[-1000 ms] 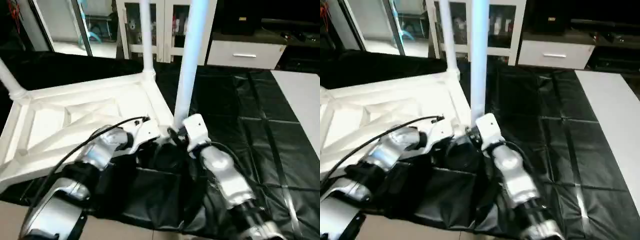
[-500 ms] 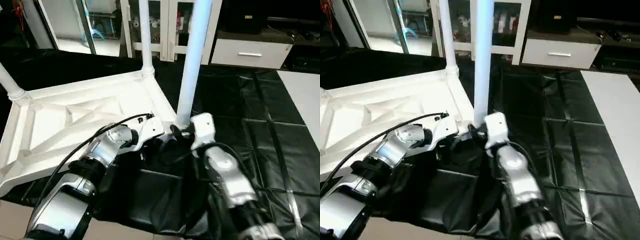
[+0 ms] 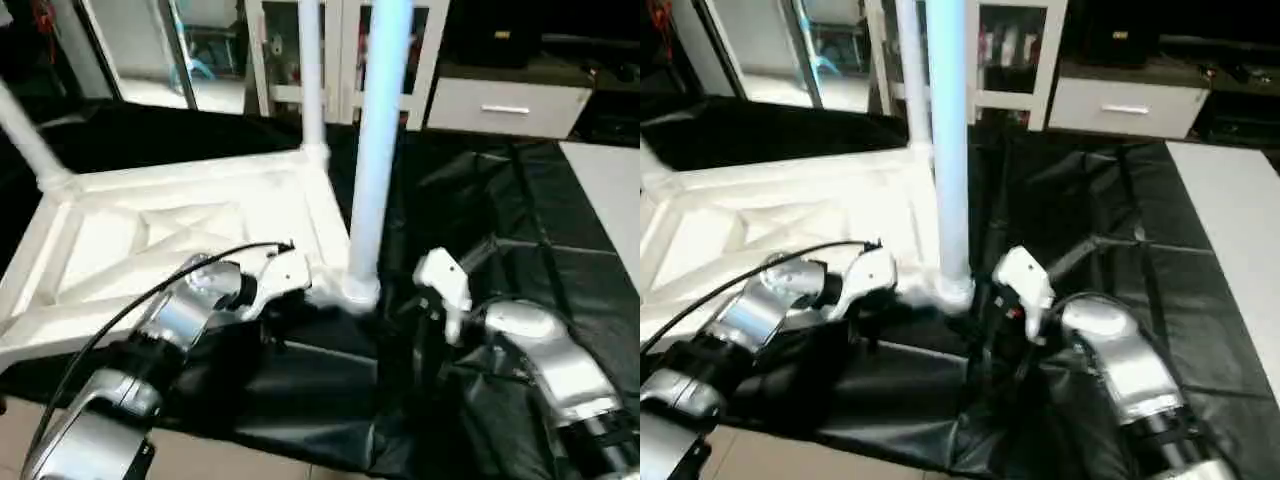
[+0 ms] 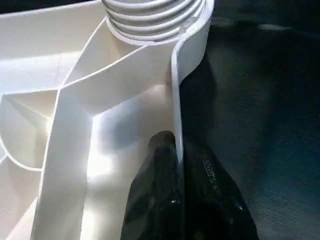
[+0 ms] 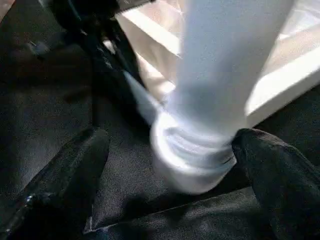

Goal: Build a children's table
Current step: Rotate leg to tighten

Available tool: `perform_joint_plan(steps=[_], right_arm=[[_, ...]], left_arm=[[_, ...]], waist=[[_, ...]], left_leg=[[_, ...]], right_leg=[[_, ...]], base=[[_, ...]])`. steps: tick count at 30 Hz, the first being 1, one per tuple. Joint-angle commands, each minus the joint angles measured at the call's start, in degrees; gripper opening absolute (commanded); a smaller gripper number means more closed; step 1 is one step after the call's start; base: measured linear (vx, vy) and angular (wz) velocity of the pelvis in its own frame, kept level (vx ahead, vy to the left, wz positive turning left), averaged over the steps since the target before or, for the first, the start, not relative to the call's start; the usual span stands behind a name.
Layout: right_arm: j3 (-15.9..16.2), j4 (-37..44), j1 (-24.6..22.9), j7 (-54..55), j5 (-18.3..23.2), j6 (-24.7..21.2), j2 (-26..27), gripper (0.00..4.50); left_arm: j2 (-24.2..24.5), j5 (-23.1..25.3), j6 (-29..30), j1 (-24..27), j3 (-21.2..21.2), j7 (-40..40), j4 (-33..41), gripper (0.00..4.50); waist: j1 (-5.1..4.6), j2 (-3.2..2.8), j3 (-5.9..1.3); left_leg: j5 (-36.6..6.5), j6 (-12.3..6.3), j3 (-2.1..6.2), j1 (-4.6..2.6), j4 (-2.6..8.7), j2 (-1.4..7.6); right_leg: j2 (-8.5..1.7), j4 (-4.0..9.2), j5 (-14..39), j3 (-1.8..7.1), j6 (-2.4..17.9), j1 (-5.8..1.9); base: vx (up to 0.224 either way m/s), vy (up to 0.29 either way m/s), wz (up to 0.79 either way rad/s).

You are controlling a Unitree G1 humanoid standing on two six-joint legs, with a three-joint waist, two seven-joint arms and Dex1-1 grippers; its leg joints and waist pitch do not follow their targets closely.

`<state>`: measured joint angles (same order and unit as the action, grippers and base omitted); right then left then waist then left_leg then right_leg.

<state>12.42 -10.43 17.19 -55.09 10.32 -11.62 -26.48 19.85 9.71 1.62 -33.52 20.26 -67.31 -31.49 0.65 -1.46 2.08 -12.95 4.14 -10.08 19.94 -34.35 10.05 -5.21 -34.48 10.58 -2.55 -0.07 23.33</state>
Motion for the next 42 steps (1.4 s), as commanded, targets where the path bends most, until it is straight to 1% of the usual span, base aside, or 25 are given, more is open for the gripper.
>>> perform_joint_plan(steps=[1, 2, 3, 4, 5, 6, 8, 9, 10, 16, 21, 24, 25, 26, 27, 28, 29, 31, 32, 33, 36, 37, 38, 39, 42], right_arm=[[0.7, -0.35, 1.9, -1.3, -0.72, 0.89, -0.52, 4.38], [1.19, -0.42, 2.55, -2.66, -0.17, 0.84, -1.36, 4.38], [1.21, -0.43, 2.58, -2.7, -0.16, 0.85, -1.38, 4.38], [1.4, -0.55, 2.82, -3.15, -0.16, 0.97, -1.59, 4.38], [1.68, -0.68, 3.04, -3.87, -0.36, 1.03, -1.73, 4.38], [1.7, -0.69, 3.07, -3.95, -0.39, 1.03, -1.74, 4.38], [2.32, -1.14, 3.53, -5.44, -0.94, 1.27, -1.94, 4.38], [2.34, -1.16, 3.54, -5.47, -0.96, 1.29, -1.95, 4.38], [2.67, -1.25, 3.59, -6.14, -1.17, 1.43, -2.08, 4.38], [3.64, -2.26, 3.54, -8.44, -1.33, 2.6, -3.37, 4.38], [2.68, -3.81, 4.27, -7.86, -1.39, 3.39, -2.31, 4.38], [2.54, -4.11, 4.47, -7.65, -1.29, 3.53, -1.74, 4.02], [2.56, -4.26, 4.54, -7.56, -1.32, 3.68, -1.62, 4.02], [2.57, -4.33, 4.57, -7.53, -1.33, 3.75, -1.57, 3.86], [2.64, -4.44, 4.6, -7.5, -1.31, 3.84, -1.56, 3.86], [2.69, -4.58, 4.64, -7.52, -1.28, 3.96, -1.55, 3.68], [2.71, -4.72, 4.67, -7.57, -1.26, 4.11, -1.53, 3.68], [2.73, -5.07, 4.71, -7.73, -1.24, 4.6, -1.33, 3.47], [2.73, -5.18, 4.72, -7.78, -1.26, 4.71, -1.29, 3.47], [2.69, -5.36, 4.73, -7.89, -1.31, 4.85, -1.24, 3.29], [2.65, -5.55, 4.68, -8.25, -1.32, 5.02, -1.23, 3.19], [2.66, -5.62, 4.66, -8.36, -1.3, 5.07, -1.27, 3.09], [2.67, -5.66, 4.65, -8.42, -1.28, 5.11, -1.29, 2.89], [2.72, -5.75, 4.62, -8.46, -1.29, 5.19, -1.28, 2.86], [2.87, -6.22, 4.62, -8.41, -1.35, 5.53, -1.13, 2.8]], left_arm=[[-1.47, -4.13, -0.33, 1.72, 2.05, -3.44, 2.45, 0.0], [-1.37, -4.14, 0.33, 2.14, 1.95, -4.04, 3.6, 0.0], [-1.37, -4.14, 0.35, 2.16, 1.94, -4.06, 3.63, 0.0], [-1.33, -4.16, 0.56, 2.3, 1.9, -4.27, 4.03, 0.0], [-1.22, -4.22, 0.9, 2.53, 1.84, -4.57, 4.63, 0.0], [-1.21, -4.23, 0.94, 2.55, 1.84, -4.6, 4.7, 0.0], [-1.08, -3.91, 1.37, 2.58, 1.72, -4.61, 5.32, 0.0], [-1.07, -3.9, 1.38, 2.58, 1.72, -4.61, 5.34, 0.0], [-0.89, -3.83, 1.4, 2.61, 1.72, -4.53, 5.49, 0.0], [-0.44, -3.97, 2.05, 3.12, 1.78, -4.58, 6.56, 0.0], [-0.29, -3.97, 2.44, 3.52, 1.85, -4.47, 7.12, 0.0], [-0.38, -3.92, 2.39, 3.42, 1.83, -4.23, 6.9, 0.0], [-0.4, -3.92, 2.39, 3.4, 1.82, -4.16, 6.86, 0.0], [-0.41, -3.92, 2.39, 3.39, 1.81, -4.13, 6.85, 0.0], [-0.38, -3.92, 2.45, 3.44, 1.81, -4.1, 6.94, 0.0], [-0.35, -3.91, 2.53, 3.48, 1.81, -4.09, 7.05, 0.0], [-0.33, -3.91, 2.61, 3.51, 1.82, -4.06, 7.13, 0.0], [-0.19, -3.96, 2.91, 3.68, 1.81, -4.11, 7.46, 0.0], [-0.18, -3.96, 2.96, 3.7, 1.82, -4.12, 7.47, 0.0], [-0.18, -3.91, 2.97, 3.72, 1.87, -4.11, 7.4, 0.0], [-0.18, -3.9, 3.13, 3.73, 1.92, -4.15, 7.34, 0.0], [-0.15, -3.91, 3.23, 3.77, 1.94, -4.22, 7.39, 0.0], [-0.13, -3.91, 3.3, 3.79, 1.96, -4.27, 7.41, 0.0], [-0.02, -3.95, 3.35, 3.87, 1.95, -4.37, 7.48, 0.0], [0.25, -3.93, 3.43, 4.02, 1.92, -4.49, 7.49, 0.0]], waist=[[0.1, 1.45, -2.74], [0.37, 1.32, -2.72], [0.61, 1.36, -2.79], [0.79, 1.32, -2.78], [0.92, 1.61, -2.81], [1.05, 1.48, -2.81], [1.03, 1.82, -2.82], [1.08, 1.74, -2.84], [1.09, 1.85, -2.86], [1.08, 1.89, -2.82], [1.03, 1.89, -2.89], [1.05, 1.91, -2.93], [1.05, 1.9, -2.89], [1.08, 1.9, -2.93], [1.08, 1.87, -2.89], [1.07, 1.88, -2.93], [1.06, 1.91, -2.91], [1.1, 1.92, -2.99], [1.1, 1.9, -3.01], [1.08, 1.92, -3.01], [1.12, 1.94, -3.02], [1.12, 1.91, -3.02], [1.12, 1.91, -3.02], [1.11, 2.02, -3.0], [1.14, 1.97, -3.07]], left_leg=[[-8.53, -6.88, 0.18, 0.0, 4.01, 2.83], [-7.73, -7.03, 0.14, 0.13, 4.03, 2.9], [-6.73, -7.28, 0.23, 0.31, 4.02, 2.97], [-6.42, -7.32, 0.2, 0.33, 4.0, 2.94], [-6.36, -7.45, 0.16, 0.31, 3.98, 2.92], [-6.35, -7.45, 0.21, 0.38, 4.0, 2.9], [-6.58, -7.44, 0.23, 0.57, 4.0, 2.82], [-6.47, -7.45, 0.25, 0.58, 3.98, 2.8], [-6.26, -7.53, 0.22, 0.61, 3.94, 2.79], [-6.22, -7.28, 0.26, 0.64, 3.92, 2.83], [-5.08, -7.92, 0.19, 0.64, 3.78, 2.76], [-4.72, -8.31, 0.19, 0.6, 3.73, 2.76], [-4.95, -8.29, 0.19, 0.58, 3.75, 2.78], [-4.91, -8.2, 0.19, 0.55, 3.74, 2.78], [-4.9, -8.16, 0.21, 0.56, 3.77, 2.79], [-4.87, -8.13, 0.18, 0.55, 3.73, 2.77], [-4.88, -8.12, 0.18, 0.57, 3.74, 2.76], [-4.42, -8.24, 0.18, 0.59, 3.67, 2.75], [-4.23, -8.31, 0.18, 0.56, 3.65, 2.75], [-4.01, -8.49, 0.16, 0.58, 3.62, 2.73], [-3.86, -8.64, 0.15, 0.61, 3.59, 2.7], [-3.72, -8.76, 0.16, 0.59, 3.59, 2.74], [-3.7, -8.81, 0.17, 0.6, 3.58, 2.73], [-3.82, -8.82, 0.16, 0.6, 3.6, 2.74], [-3.53, -8.89, 0.2, 0.63, 3.56, 2.75]], right_leg=[[-2.67, 4.19, 12.67, 2.31, 15.38, -2.48], [-2.73, 4.08, 11.83, 2.3, 15.58, -2.57], [-2.72, 3.87, 10.61, 2.25, 15.52, -2.81], [-2.72, 3.82, 10.17, 2.25, 15.54, -2.8], [-2.67, 3.77, 9.87, 2.21, 15.52, -2.76], [-2.74, 3.62, 9.17, 2.22, 15.59, -2.83], [-2.77, 3.62, 9.08, 2.16, 15.32, -2.99], [-2.82, 3.6, 9.18, 2.17, 15.22, -3.03], [-2.85, 3.62, 9.23, 2.19, 15.01, -3.04], [-2.9, 3.68, 10.34, 2.17, 14.51, -3.07], [-2.82, 3.5, 8.38, 2.14, 15.3, -3.05], [-2.81, 3.41, 7.87, 2.11, 15.45, -3.09], [-2.8, 3.46, 8.27, 2.11, 15.44, -3.04], [-2.8, 3.43, 8.33, 2.11, 15.44, -3.07], [-2.79, 3.43, 8.34, 2.11, 15.44, -3.07], [-2.78, 3.42, 8.2, 2.12, 15.45, -3.09], [-2.78, 3.43, 8.21, 2.12, 15.46, -3.09], [-2.82, 3.31, 7.59, 2.12, 15.59, -3.17], [-2.81, 3.26, 7.29, 2.11, 15.65, -3.15], [-2.78, 3.24, 6.94, 2.1, 15.8, -3.12], [-2.78, 3.21, 6.77, 2.1, 15.9, -3.22], [-2.77, 3.19, 6.65, 2.08, 15.94, -3.18], [-2.78, 3.18, 6.65, 2.06, 15.95, -3.2], [-2.77, 3.23, 6.88, 2.05, 15.91, -3.18], [-2.8, 3.11, 6.66, 2.06, 15.91, -3.24]], base=[[0.0, 0.0, 0.0], [0.0, 0.0, 0.0], [0.0, 0.0, 0.0], [0.0, 0.0, 0.0], [0.0, 0.0, 0.0], [0.0, 0.0, 0.0], [0.0, 0.0, 0.0], [0.0, 0.0, 0.0], [0.0, 0.0, 0.0], [0.0, 0.0, 0.0], [0.0, 0.0, 0.0], [0.0, 0.0, 0.0], [0.0, 0.0, 0.0], [0.0, 0.0, 0.0], [0.0, 0.0, 0.0], [0.0, 0.0, 0.0], [0.0, 0.0, 0.0], [0.0, 0.0, 0.0], [0.0, 0.0, 0.0], [0.0, 0.0, 0.0], [0.0, 0.0, 0.0], [0.0, 0.0, 0.0], [0.0, 0.0, 0.0], [0.0, 0.0, 0.0], [0.0, 0.0, 0.0]])
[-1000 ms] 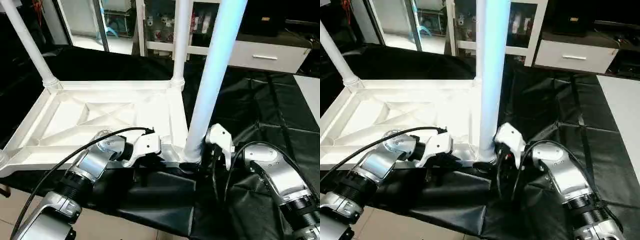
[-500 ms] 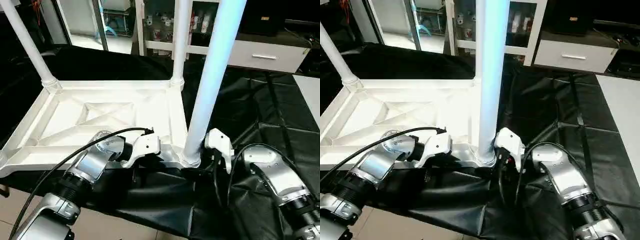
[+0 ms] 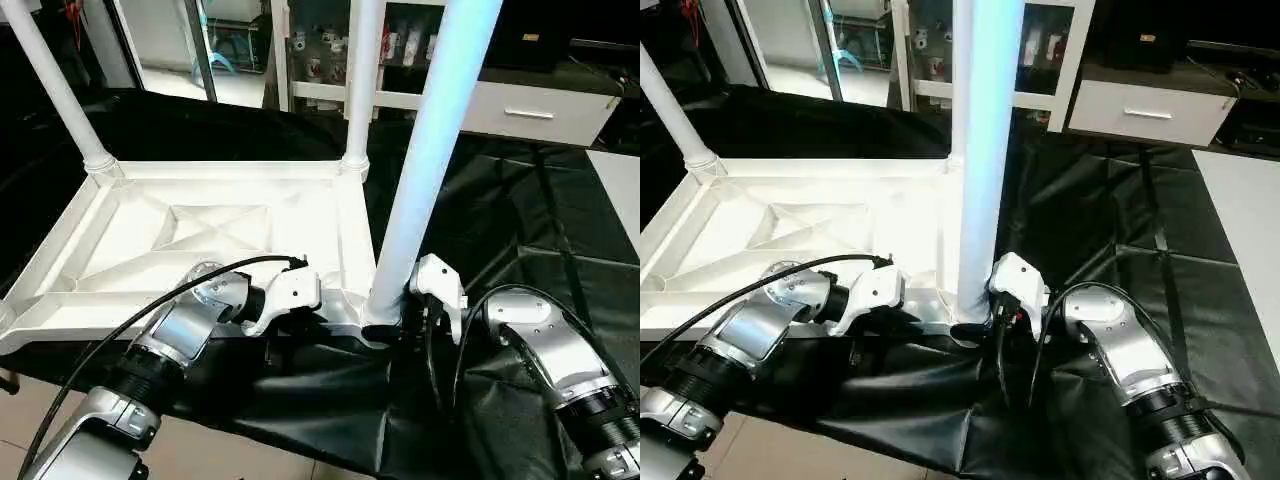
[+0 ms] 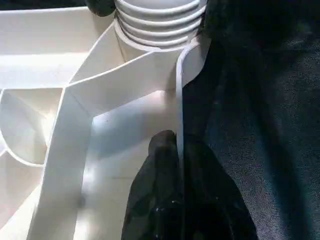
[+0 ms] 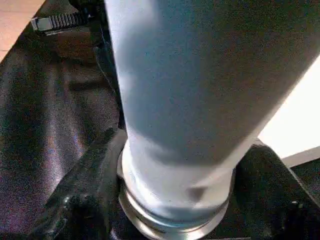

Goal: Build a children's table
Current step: Rotate leg to tighten

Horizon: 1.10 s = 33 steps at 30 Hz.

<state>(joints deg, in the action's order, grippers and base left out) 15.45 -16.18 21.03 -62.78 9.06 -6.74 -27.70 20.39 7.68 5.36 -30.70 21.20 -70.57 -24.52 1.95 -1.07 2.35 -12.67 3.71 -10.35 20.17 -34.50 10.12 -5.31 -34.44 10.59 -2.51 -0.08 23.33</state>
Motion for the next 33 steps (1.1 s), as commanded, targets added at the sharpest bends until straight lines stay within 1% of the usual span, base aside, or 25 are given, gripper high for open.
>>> perform_joint_plan(steps=[1, 5, 6, 7, 8, 9, 10, 11, 12, 13, 14, 15, 16, 17, 19, 21, 22, 23, 25, 26, 27, 28, 30, 32, 33], right_arm=[[-0.25, -0.83, 0.8, -0.16, -0.26, 0.96, 0.39, 2.75], [-1.3, -4.25, 1.58, 8.0, -3.35, 3.31, 3.12, 2.72], [-2.02, -5.64, 1.9, 11.76, -4.28, 3.42, 4.43, 2.72], [-3.38, -7.13, 2.04, 17.14, -4.79, 2.81, 6.62, 2.72], [-4.95, -8.37, 1.97, 22.7, -4.89, 1.77, 9.15, 2.72], [-5.88, -8.77, 1.7, 26.04, -4.87, 1.25, 10.78, 2.72], [-6.57, -9.06, 1.5, 28.84, -5.01, 0.7, 12.0, 2.72], [-6.79, -9.2, 1.44, 29.76, -5.07, 0.57, 12.4, 2.72], [-7.24, -9.57, 1.37, 31.94, -5.34, 0.31, 13.25, 2.72], [-7.8, -10.18, 1.35, 35.1, -5.88, 0.0, 14.36, 2.72], [-8.93, -11.44, 1.49, 40.43, -6.6, -0.4, 16.24, 2.72], [-11.17, -13.61, 1.83, 49.22, -7.1, -1.21, 19.49, 2.72], [-11.2, -13.64, 1.84, 49.34, -7.11, -1.22, 19.53, 2.72], [-13.59, -15.55, 2.05, 57.43, -7.13, -2.34, 22.24, 2.72], [-14.99, -17.18, 2.33, 63.56, -7.98, -2.56, 24.37, 2.72], [-14.84, -17.74, 2.51, 65.53, -8.79, -2.23, 25.11, 2.72], [-13.63, -18.27, 2.9, 67.96, -10.46, -0.54, 26.55, 2.72], [-13.25, -18.33, 3.1, 68.2, -10.6, 0.58, 27.36, 2.72], [-12.9, -18.24, 3.4, 67.01, -10.06, 1.14, 28.11, 2.72], [-12.5, -17.98, 3.56, 66.58, -10.23, 1.52, 28.34, 2.72], [-12.49, -17.3, 3.38, 63.92, -9.04, 2.51, 28.65, 2.72], [-12.41, -16.19, 2.96, 62.59, -8.69, 3.23, 28.61, 2.72], [-12.28, -15.66, 2.74, 62.53, -8.53, 3.82, 28.63, 3.28], [-11.72, -12.41, 1.63, 58.98, -6.72, 4.48, 28.05, 3.43], [-11.57, -11.62, 1.37, 58.2, -6.3, 4.53, 27.83, 3.64]], left_arm=[[-0.29, -1.87, -0.25, 1.18, 0.98, -1.15, 0.5, 0.0], [-0.82, -0.93, -0.64, 0.63, 0.66, 1.21, -0.88, 0.0], [-1.29, -0.28, -1.17, 0.15, 0.55, 2.79, -2.05, 0.0], [-2.35, 0.58, -1.34, -0.76, 0.14, 5.75, -4.1, 0.0], [-3.67, 1.56, -1.37, -1.89, -0.36, 9.31, -6.49, 0.0], [-4.7, 2.16, -1.15, -2.79, -0.8, 12.07, -8.19, 0.0], [-5.49, 2.34, -0.91, -3.5, -1.18, 13.77, -9.42, 0.0], [-5.74, 2.39, -0.82, -3.72, -1.3, 14.3, -9.82, 0.0], [-6.29, 2.47, -0.74, -4.2, -1.56, 15.44, -10.58, 0.0], [-7.01, 2.55, -0.73, -4.82, -1.9, 16.92, -11.46, 0.0], [-8.1, 2.62, -0.52, -5.77, -2.36, 19.11, -12.77, 0.0], [-9.77, 3.1, -0.43, -7.25, -2.92, 23.06, -14.92, 0.0], [-9.79, 3.11, -0.43, -7.27, -2.93, 23.11, -14.95, 0.0], [-10.8, 3.86, -0.54, -8.21, -2.94, 25.84, -16.51, 0.0], [-11.79, 4.62, -1.09, -9.2, -3.11, 28.52, -18.47, 0.0], [-12.34, 4.87, -1.22, -9.68, -3.28, 29.73, -19.39, 0.0], [-13.36, 5.13, -1.59, -10.46, -3.71, 31.72, -20.88, 0.0], [-13.76, 5.07, -1.83, -10.76, -3.82, 32.14, -21.46, 0.0], [-13.91, 5.05, -1.97, -10.83, -3.85, 32.26, -21.65, 0.0], [-13.92, 5.05, -2.11, -10.81, -3.81, 32.3, -21.67, 0.0], [-13.8, 5.05, -2.42, -10.69, -3.67, 32.1, -21.81, 0.0], [-13.6, 5.05, -2.65, -10.51, -3.61, 31.97, -21.81, 0.0], [-13.58, 5.12, -3.02, -10.58, -3.63, 32.1, -22.27, 0.0], [-12.99, 5.36, -3.54, -10.21, -3.44, 31.64, -22.33, 0.0], [-12.86, 5.39, -3.64, -10.12, -3.45, 31.54, -22.3, 0.0]], waist=[[-0.18, 1.6, -3.3], [-0.31, 1.47, -3.19], [-0.57, 1.65, -3.03], [-0.9, 1.54, -2.96], [-1.14, 1.54, -2.9], [-1.43, 1.61, -2.92], [-1.67, 1.6, -2.94], [-1.93, 1.74, -2.94], [-1.89, 1.76, -2.95], [-1.95, 1.69, -2.97], [-1.98, 1.61, -3.02], [-2.0, 1.4, -2.99], [-2.06, 1.45, -3.14], [-2.05, 1.43, -3.16], [-2.03, 1.36, -3.28], [-1.9, 1.21, -3.31], [-1.79, 1.25, -3.47], [-1.76, 1.41, -3.46], [-1.64, 1.18, -3.39], [-1.64, 1.19, -3.3], [-1.69, 1.36, -3.28], [-1.67, 1.25, -3.24], [-1.64, 1.27, -3.29], [-1.52, 1.31, -3.22], [-1.5, 1.34, -3.21]], left_leg=[[-3.84, -8.53, 0.43, 0.4, 3.7, 2.64], [-5.2, -7.51, 0.44, 0.36, 3.82, 2.6], [-6.47, -6.71, 0.45, 0.42, 4.0, 2.51], [-7.69, -5.67, 0.44, 0.47, 4.07, 2.38], [-8.87, -4.14, 0.59, 0.27, 4.3, 2.26], [-9.26, -3.59, 0.62, 0.35, 4.33, 2.19], [-10.17, -2.66, 0.76, 0.17, 4.48, 2.25], [-10.3, -2.52, 0.85, 0.36, 4.57, 2.29], [-10.34, -2.63, 0.81, 0.36, 4.5, 2.22], [-10.33, -2.95, 0.68, 0.24, 4.43, 2.17], [-9.69, -2.93, 0.72, 0.35, 4.46, 2.12], [-9.34, -2.76, 0.7, 0.39, 4.47, 2.01], [-9.14, -2.35, 0.66, 0.21, 4.42, 1.97], [-8.05, -2.46, 0.72, 0.39, 4.45, 1.99], [-7.63, -2.5, 0.63, 0.2, 4.37, 1.93], [-6.57, -3.33, 0.62, 0.34, 4.29, 1.92], [-5.64, -3.93, 0.56, 0.35, 4.16, 1.87], [-5.24, -4.45, 0.47, 0.33, 4.14, 1.84], [-5.67, -5.13, 0.49, 0.35, 4.21, 1.89], [-6.25, -5.24, 0.51, 0.36, 4.27, 1.94], [-7.22, -5.34, 0.52, 0.33, 4.32, 1.98], [-7.74, -5.37, 0.57, 0.32, 4.36, 2.03], [-7.61, -5.45, 0.55, 0.34, 4.33, 2.04], [-7.21, -6.13, 0.54, 0.42, 4.32, 2.1], [-7.17, -6.29, 0.58, 0.49, 4.36, 2.08]], right_leg=[[-2.68, 3.12, 6.76, 2.0, 15.9, -3.2], [-2.7, 3.42, 9.2, 1.98, 15.47, -3.03], [-2.58, 3.66, 11.04, 1.96, 14.93, -3.01], [-2.5, 3.89, 13.19, 2.0, 14.07, -2.83], [-2.47, 4.15, 15.59, 1.92, 13.26, -2.8], [-2.39, 4.24, 16.36, 1.92, 12.78, -2.82], [-2.48, 4.43, 17.58, 1.92, 12.16, -2.78], [-2.47, 4.44, 17.43, 1.94, 11.81, -2.95], [-2.45, 4.46, 17.39, 1.98, 11.66, -2.92], [-2.44, 4.56, 16.95, 2.14, 11.74, -2.62], [-2.44, 4.46, 16.31, 2.14, 11.79, -2.71], [-2.43, 4.49, 16.09, 2.16, 11.76, -2.64], [-2.41, 4.5, 15.57, 2.18, 11.84, -2.58], [-2.42, 4.33, 13.84, 2.16, 12.09, -2.81], [-2.34, 4.19, 12.2, 2.19, 12.52, -2.71], [-2.38, 3.99, 9.55, 2.19, 13.16, -2.88], [-2.38, 3.8, 7.76, 2.18, 13.42, -3.02], [-2.41, 3.83, 7.1, 2.15, 13.72, -2.99], [-2.5, 3.82, 7.14, 2.12, 14.02, -3.08], [-2.53, 3.93, 7.68, 2.1, 13.96, -3.09], [-2.52, 4.04, 8.84, 2.06, 13.7, -3.1], [-2.59, 4.1, 9.61, 2.09, 13.53, -3.1], [-2.59, 4.11, 9.49, 2.14, 13.35, -3.11], [-2.6, 4.06, 8.54, 2.14, 13.41, -3.17], [-2.58, 4.04, 8.46, 2.1, 13.28, -3.32]], base=[[0.0, 0.0, 0.0], [0.0, 0.0, 0.0], [0.0, 0.0, 0.0], [0.0, 0.0, 0.0], [0.0, 0.0, 0.0], [0.0, 0.0, 0.0], [0.0, 0.0, 0.0], [0.0, 0.0, 0.0], [0.0, 0.0, 0.0], [0.0, 0.0, 0.0], [0.0, 0.0, 0.0], [0.0, 0.0, 0.0], [0.0, 0.0, 0.0], [0.0, 0.0, 0.0], [0.0, 0.0, 0.0], [0.0, 0.0, 0.0], [0.0, 0.0, 0.0], [0.0, 0.0, 0.0], [0.0, 0.0, 0.0], [0.0, 0.0, 0.0], [0.0, 0.0, 0.0], [0.0, 0.0, 0.0], [0.0, 0.0, 0.0], [0.0, 0.0, 0.0], [0.0, 0.0, 0.0]])
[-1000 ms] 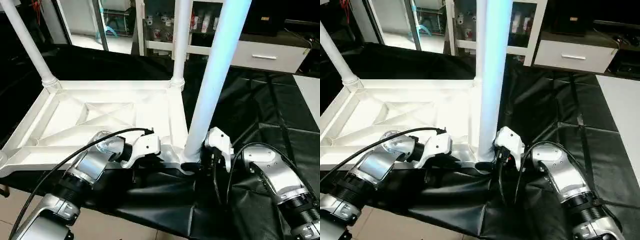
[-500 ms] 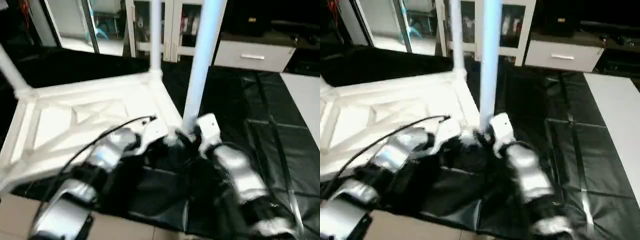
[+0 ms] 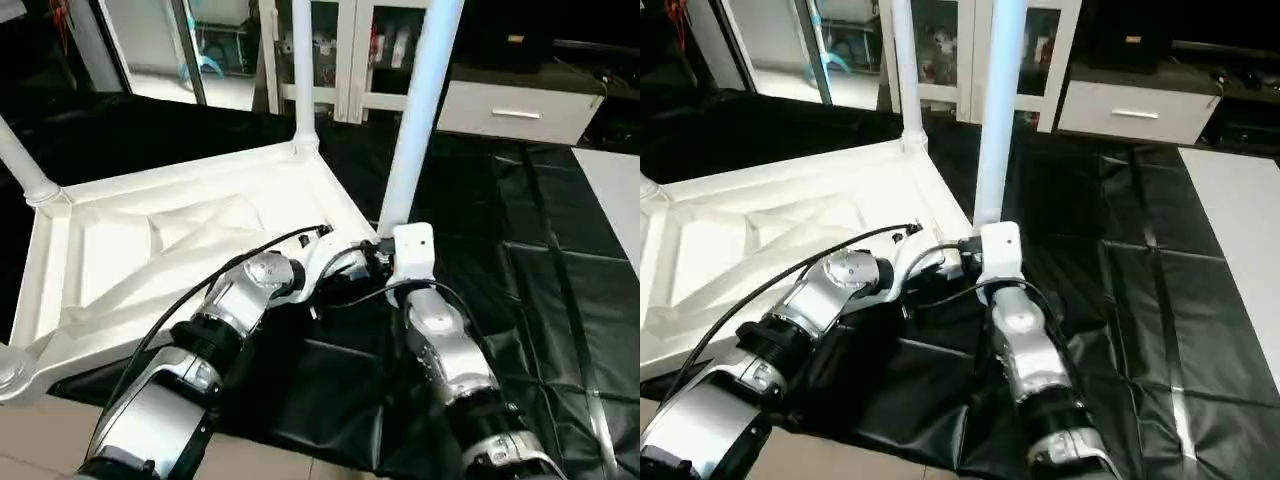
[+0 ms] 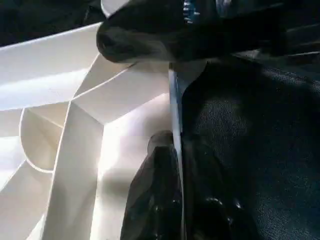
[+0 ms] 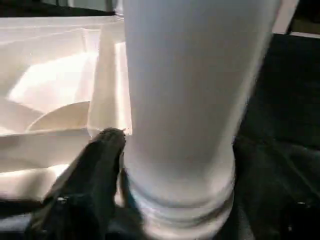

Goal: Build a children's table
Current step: Rotate leg to tighten

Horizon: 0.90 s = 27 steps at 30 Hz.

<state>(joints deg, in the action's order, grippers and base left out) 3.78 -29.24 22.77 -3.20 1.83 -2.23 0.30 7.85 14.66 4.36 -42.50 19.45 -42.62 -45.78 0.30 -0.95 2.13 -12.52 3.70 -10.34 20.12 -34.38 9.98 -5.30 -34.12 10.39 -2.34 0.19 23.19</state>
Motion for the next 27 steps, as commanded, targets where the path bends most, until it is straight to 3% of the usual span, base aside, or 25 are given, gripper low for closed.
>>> perform_joint_plan(steps=[1, 6, 8, 11, 14, 15, 16, 22, 27], right_arm=[[0.25, 2.67, -0.8, -2.91, 1.85, -0.51, -0.5, 3.76], [0.22, 7.0, -2.17, -9.33, 4.25, -3.36, -3.52, 3.84], [1.27, 11.04, -3.49, -20.82, 6.65, -5.49, -9.65, 3.84], [1.62, 11.77, -3.76, -23.77, 7.25, -5.52, -11.32, 3.84], [3.81, 13.96, -4.85, -35.22, 8.99, -5.65, -17.79, 3.84], [3.81, 13.96, -4.85, -35.22, 8.99, -5.65, -17.79, 3.84], [4.62, 14.52, -5.17, -38.73, 9.28, -5.52, -19.81, 3.84], [7.74, 16.53, -4.77, -51.91, 10.67, -8.25, -27.19, 3.84], [9.42, 16.22, -3.75, -56.54, 10.37, -8.02, -28.91, 3.84]], left_arm=[[-0.14, -1.58, -2.81, 1.8, -1.7, 3.27, -0.99, 0.0], [0.87, -1.5, -3.33, 2.47, -1.27, 1.49, 0.09, 0.0], [2.58, -2.17, -4.04, 4.18, -0.05, -3.91, 3.45, 0.0], [3.13, -2.46, -4.31, 4.76, 0.4, -5.79, 4.57, 0.0], [5.66, -3.86, -4.0, 6.9, 2.21, -13.22, 8.89, 0.0], [5.66, -3.86, -4.0, 6.9, 2.21, -13.22, 8.89, 0.0], [6.46, -4.37, -3.74, 7.5, 2.73, -15.56, 10.13, 0.0], [9.77, -7.95, -0.81, 10.31, 4.83, -26.29, 17.11, 0.0], [10.74, -8.31, 0.46, 11.0, 5.04, -28.23, 19.32, 0.0]], waist=[[0.08, 1.25, -2.99], [-0.13, 1.31, -2.81], [-0.03, 1.36, -2.94], [0.04, 1.27, -3.15], [0.12, 1.31, -3.0], [0.12, 1.31, -3.0], [0.24, 0.87, -3.02], [0.56, 1.01, -2.78], [1.37, 1.07, -2.88]], left_leg=[[-7.69, -6.43, 0.55, 0.5, 4.24, 2.2], [-10.2, -5.78, 0.71, 0.52, 4.48, 2.35], [-8.55, -6.33, 0.71, 0.67, 4.28, 2.38], [-6.51, -7.75, 0.53, 0.76, 3.92, 2.41], [-6.81, -8.49, 0.44, 0.71, 3.9, 2.49], [-6.81, -8.49, 0.44, 0.71, 3.9, 2.49], [-7.36, -8.24, 0.51, 0.61, 3.94, 2.69], [-8.89, -7.44, 0.48, 0.4, 4.21, 3.0], [-8.68, -6.62, 0.46, 0.11, 4.21, 3.1]], right_leg=[[-2.59, 3.79, 9.15, 1.9, 12.97, -3.08], [-2.55, 4.28, 13.96, 1.91, 11.58, -2.98], [-2.59, 3.97, 11.68, 1.91, 12.07, -3.22], [-2.67, 3.56, 7.31, 1.95, 13.9, -3.26], [-2.69, 3.71, 8.0, 1.83, 14.63, -3.13], [-2.69, 3.71, 8.0, 1.83, 14.63, -3.13], [-2.71, 3.7, 8.45, 1.79, 15.06, -3.18], [-2.64, 3.7, 9.92, 1.83, 15.6, -2.95], [-2.79, 3.57, 10.35, 1.91, 15.24, -2.86]], base=[[0.0, 0.0, 0.0], [0.0, 0.0, 0.0], [0.0, 0.0, 0.0], [0.0, 0.0, 0.0], [0.0, 0.0, 0.0], [0.0, 0.0, 0.0], [0.0, 0.0, 0.0], [0.0, 0.0, 0.0], [0.0, 0.0, 0.0]])
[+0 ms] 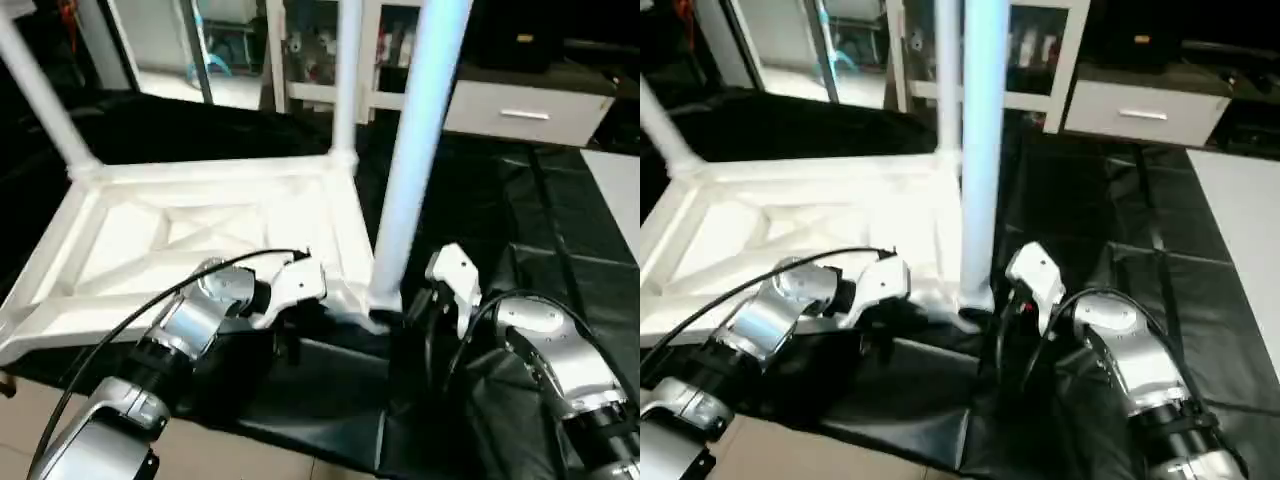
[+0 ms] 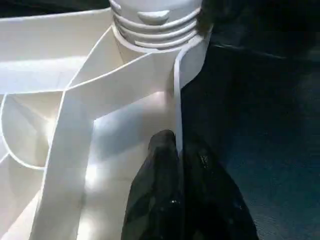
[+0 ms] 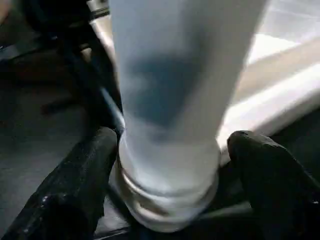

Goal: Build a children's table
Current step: Rotate leg to tighten

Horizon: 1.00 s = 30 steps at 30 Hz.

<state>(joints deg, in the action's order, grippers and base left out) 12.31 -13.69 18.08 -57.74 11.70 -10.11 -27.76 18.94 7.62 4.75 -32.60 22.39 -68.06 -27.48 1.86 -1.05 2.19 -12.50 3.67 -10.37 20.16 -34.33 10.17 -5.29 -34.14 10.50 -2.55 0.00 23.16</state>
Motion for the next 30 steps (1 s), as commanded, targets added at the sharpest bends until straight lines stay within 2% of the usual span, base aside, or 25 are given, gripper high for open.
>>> perform_joint_plan(steps=[1, 5, 12, 24, 26, 27, 28, 30], right_arm=[[1.17, 0.36, 1.15, -2.69, 0.41, 0.04, -1.1, 3.68], [1.45, -0.32, 1.72, -4.9, 0.73, -0.12, -1.38, 3.39], [1.02, -1.01, 2.22, -5.93, 0.84, -0.27, -1.26, 2.78], [0.79, -2.2, 2.68, -6.63, 0.8, 0.14, -0.28, 2.68], [0.0, -3.65, 2.98, -3.38, 0.14, 0.5, 1.23, 2.67], [-0.77, -5.85, 3.6, 1.58, -1.5, 1.34, 2.89, 2.67], [-2.03, -8.37, 4.34, 7.82, -2.88, 1.69, 5.16, 2.67], [-2.87, -10.01, 4.83, 11.95, -3.76, 1.88, 6.66, 2.67]], left_arm=[[-0.2, -1.29, 0.27, 1.2, 2.06, -2.91, 1.4, 0.0], [0.35, -1.43, 1.0, 1.53, 1.9, -3.26, 2.64, 0.0], [0.35, -1.41, 1.46, 1.59, 1.75, -2.81, 3.03, 0.0], [0.83, -1.27, 2.77, 2.21, 2.1, -3.29, 3.95, 0.0], [0.46, -0.97, 2.55, 2.03, 1.92, -2.28, 3.3, 0.0], [-0.37, -0.54, 2.1, 1.52, 1.42, -0.22, 1.92, 0.0], [-1.67, -0.02, 0.86, 0.62, 0.63, 2.92, -0.47, 0.0], [-2.55, 0.32, -0.03, -0.01, 0.08, 5.07, -2.13, 0.0]], waist=[[-0.16, 1.17, -2.9], [-0.09, 1.35, -3.02], [-0.06, 1.38, -3.05], [-0.05, 1.4, -3.17], [-0.11, 1.45, -3.14], [-0.23, 1.37, -3.07], [-0.42, 1.42, -2.91], [-0.73, 1.46, -2.79]], left_leg=[[-8.36, -6.69, 0.42, 0.08, 4.14, 2.89], [-6.56, -7.1, 0.52, 0.35, 4.04, 2.75], [-5.86, -7.44, 0.44, 0.3, 3.92, 2.72], [-4.71, -7.91, 0.45, 0.31, 3.75, 2.69], [-4.62, -7.85, 0.42, 0.33, 3.75, 2.68], [-5.16, -7.38, 0.43, 0.39, 3.81, 2.67], [-6.32, -6.54, 0.43, 0.44, 3.9, 2.53], [-7.92, -5.02, 0.51, 0.46, 4.08, 2.28]], right_leg=[[-2.77, 3.62, 9.7, 2.18, 15.5, -2.76], [-2.79, 3.27, 7.71, 2.06, 15.59, -3.04], [-2.76, 3.24, 7.49, 2.03, 15.74, -3.02], [-2.7, 3.03, 6.35, 1.98, 16.11, -3.09], [-2.76, 3.05, 6.51, 1.99, 16.2, -3.05], [-2.75, 3.18, 7.67, 1.95, 15.91, -2.94], [-2.67, 3.44, 9.59, 1.96, 15.42, -2.84], [-2.54, 3.82, 12.89, 1.84, 14.33, -2.81]], base=[[0.0, 0.0, 0.0], [0.0, 0.0, 0.0], [0.0, 0.0, 0.0], [0.0, 0.0, 0.0], [0.0, 0.0, 0.0], [0.0, 0.0, 0.0], [0.0, 0.0, 0.0], [0.0, 0.0, 0.0]])
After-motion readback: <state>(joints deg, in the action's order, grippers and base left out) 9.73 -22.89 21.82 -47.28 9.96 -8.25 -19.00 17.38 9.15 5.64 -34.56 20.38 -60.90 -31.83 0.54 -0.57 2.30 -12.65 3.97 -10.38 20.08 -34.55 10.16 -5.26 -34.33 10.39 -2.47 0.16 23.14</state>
